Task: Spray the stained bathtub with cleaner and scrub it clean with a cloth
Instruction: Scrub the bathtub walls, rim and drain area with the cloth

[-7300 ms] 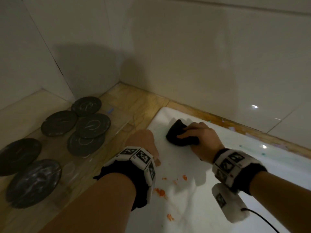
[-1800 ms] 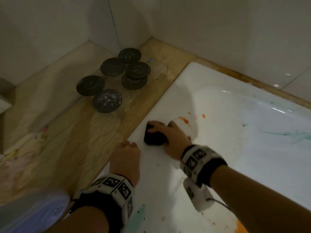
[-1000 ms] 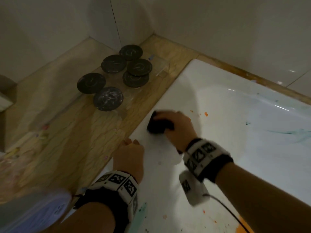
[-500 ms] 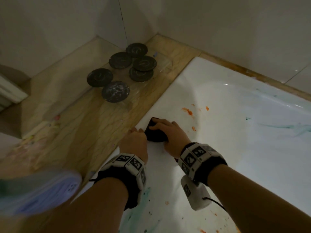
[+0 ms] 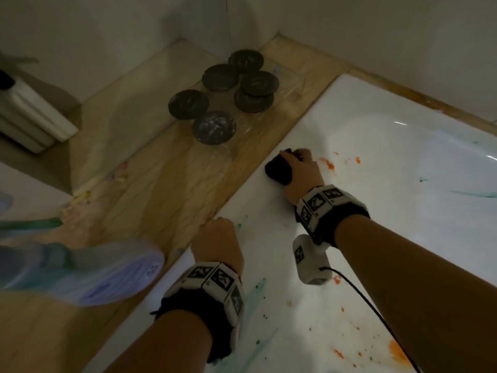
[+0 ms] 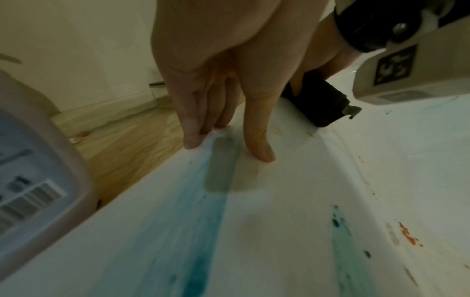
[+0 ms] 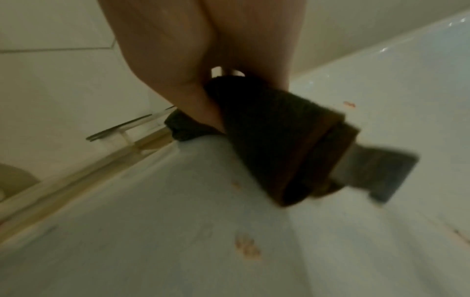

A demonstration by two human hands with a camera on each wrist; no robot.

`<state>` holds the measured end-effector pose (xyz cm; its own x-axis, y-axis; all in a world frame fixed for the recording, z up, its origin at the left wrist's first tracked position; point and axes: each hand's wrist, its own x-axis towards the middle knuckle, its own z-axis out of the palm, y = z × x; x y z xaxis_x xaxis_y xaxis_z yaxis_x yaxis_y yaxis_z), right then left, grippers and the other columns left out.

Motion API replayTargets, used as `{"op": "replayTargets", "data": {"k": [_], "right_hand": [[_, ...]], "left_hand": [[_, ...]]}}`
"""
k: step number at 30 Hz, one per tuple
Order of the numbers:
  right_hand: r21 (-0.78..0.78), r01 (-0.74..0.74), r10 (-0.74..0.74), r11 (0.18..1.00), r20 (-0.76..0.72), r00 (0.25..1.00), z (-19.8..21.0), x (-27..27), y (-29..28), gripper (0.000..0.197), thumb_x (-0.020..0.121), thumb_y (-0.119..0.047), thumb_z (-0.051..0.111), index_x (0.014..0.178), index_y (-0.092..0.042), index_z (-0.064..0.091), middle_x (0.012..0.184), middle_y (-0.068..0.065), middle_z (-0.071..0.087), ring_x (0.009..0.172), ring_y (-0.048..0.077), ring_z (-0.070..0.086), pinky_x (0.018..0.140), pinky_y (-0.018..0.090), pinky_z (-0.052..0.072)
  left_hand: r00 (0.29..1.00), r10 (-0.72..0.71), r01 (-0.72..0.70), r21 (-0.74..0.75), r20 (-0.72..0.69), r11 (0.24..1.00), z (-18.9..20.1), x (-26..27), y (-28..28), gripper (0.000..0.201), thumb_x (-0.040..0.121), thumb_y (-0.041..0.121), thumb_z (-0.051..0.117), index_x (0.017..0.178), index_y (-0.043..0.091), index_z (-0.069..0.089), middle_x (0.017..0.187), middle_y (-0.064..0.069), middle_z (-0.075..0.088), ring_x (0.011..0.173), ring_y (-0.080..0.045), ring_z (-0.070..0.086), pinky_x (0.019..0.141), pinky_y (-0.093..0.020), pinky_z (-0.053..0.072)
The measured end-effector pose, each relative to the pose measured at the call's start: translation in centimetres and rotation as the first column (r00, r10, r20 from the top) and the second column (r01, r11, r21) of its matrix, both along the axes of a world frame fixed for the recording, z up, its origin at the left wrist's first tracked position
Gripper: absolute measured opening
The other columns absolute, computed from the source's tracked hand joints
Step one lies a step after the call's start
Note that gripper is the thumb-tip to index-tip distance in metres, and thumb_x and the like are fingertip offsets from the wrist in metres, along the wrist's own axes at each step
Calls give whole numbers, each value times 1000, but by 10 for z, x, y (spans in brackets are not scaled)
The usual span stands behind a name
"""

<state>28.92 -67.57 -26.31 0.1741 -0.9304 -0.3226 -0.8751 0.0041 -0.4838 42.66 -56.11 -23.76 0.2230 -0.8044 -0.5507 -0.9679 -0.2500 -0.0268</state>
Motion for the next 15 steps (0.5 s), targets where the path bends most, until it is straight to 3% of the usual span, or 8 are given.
{"op": "replayTargets", "data": {"k": [2,4,6,9,12,15], "right_hand": [[-66,-160,156,985,-59,986,0,8,16,62,87,-13,53,143,-30,31,150,3,19,126,32,33,108,41,31],[-98,-323,315,941,-91,945,-3,13,44,70,84,-3,51,144,-31,28,151,0,16,128,30,28,109,42,30],[-96,-428,427,899,-34,904,-4,15,77,74,81,3,51,144,-30,30,152,2,16,128,29,29,108,42,31],[-26,-509,508,860,128,852,4,9,94,66,81,5,55,138,-25,43,141,8,33,120,30,41,100,38,39],[-133,-365,383,922,154,911,16,4,59,58,84,3,52,136,-23,45,133,12,39,112,30,47,91,30,40],[-159,-125,134,979,48,990,16,7,14,60,87,-5,51,142,-24,36,139,14,32,115,35,45,93,36,42]], "left_hand": [[1000,-29,29,28,-7,999,-2,3,-2,38,94,17,54,129,9,43,131,-9,48,119,-23,49,92,-27,40],[1000,1,0,32,-16,999,-3,5,-2,33,93,17,56,123,10,46,125,-9,51,112,-23,52,83,-27,41],[1000,1,-1,21,2,1000,-3,6,-1,29,90,19,59,116,10,49,116,-10,55,103,-24,55,72,-28,39],[999,-25,25,18,21,1000,0,7,1,25,89,23,59,109,11,50,112,-9,57,99,-25,57,67,-28,36],[999,-49,48,36,13,998,-1,9,0,39,88,23,62,122,10,46,113,-10,56,99,-25,57,67,-28,38],[999,-41,40,42,10,998,-4,12,0,49,86,24,64,128,10,43,114,-9,56,100,-25,57,69,-28,40]]}}
